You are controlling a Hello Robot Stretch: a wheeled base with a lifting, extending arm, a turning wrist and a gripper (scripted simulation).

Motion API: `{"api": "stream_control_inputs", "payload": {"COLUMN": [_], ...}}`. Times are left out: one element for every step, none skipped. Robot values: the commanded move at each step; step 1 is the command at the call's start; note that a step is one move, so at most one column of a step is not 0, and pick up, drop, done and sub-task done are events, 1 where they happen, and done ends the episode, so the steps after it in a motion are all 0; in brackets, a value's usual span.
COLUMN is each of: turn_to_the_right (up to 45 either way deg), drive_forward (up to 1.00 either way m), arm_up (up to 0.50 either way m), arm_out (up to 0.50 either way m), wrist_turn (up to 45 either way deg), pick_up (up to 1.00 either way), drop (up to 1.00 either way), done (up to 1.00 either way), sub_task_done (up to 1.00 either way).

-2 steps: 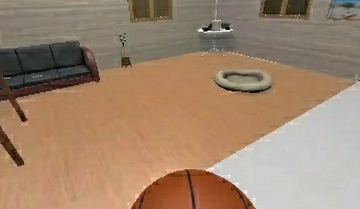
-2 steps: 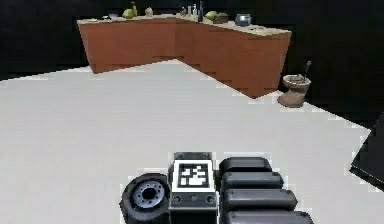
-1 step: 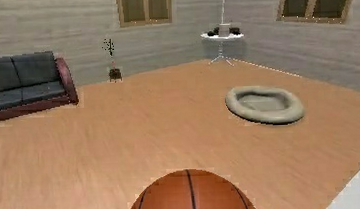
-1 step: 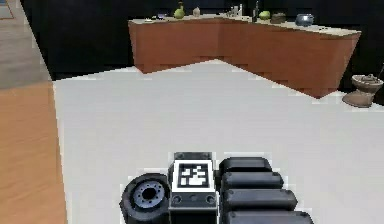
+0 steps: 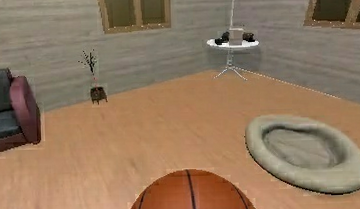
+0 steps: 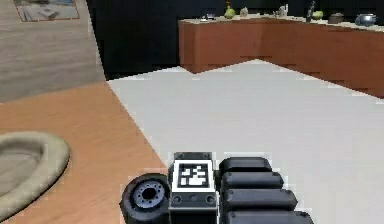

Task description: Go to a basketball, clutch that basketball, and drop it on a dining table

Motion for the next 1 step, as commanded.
{"api": "stream_control_inputs", "payload": {"turn_to_the_right": [0.0], "drive_forward": [1.00], "arm_up": [0.00], "arm_out": [0.00], "wrist_turn": [0.0], "pick_up": [0.00], "drop": [0.00], "done": [0.00], "sub_task_done": [0.00]}}
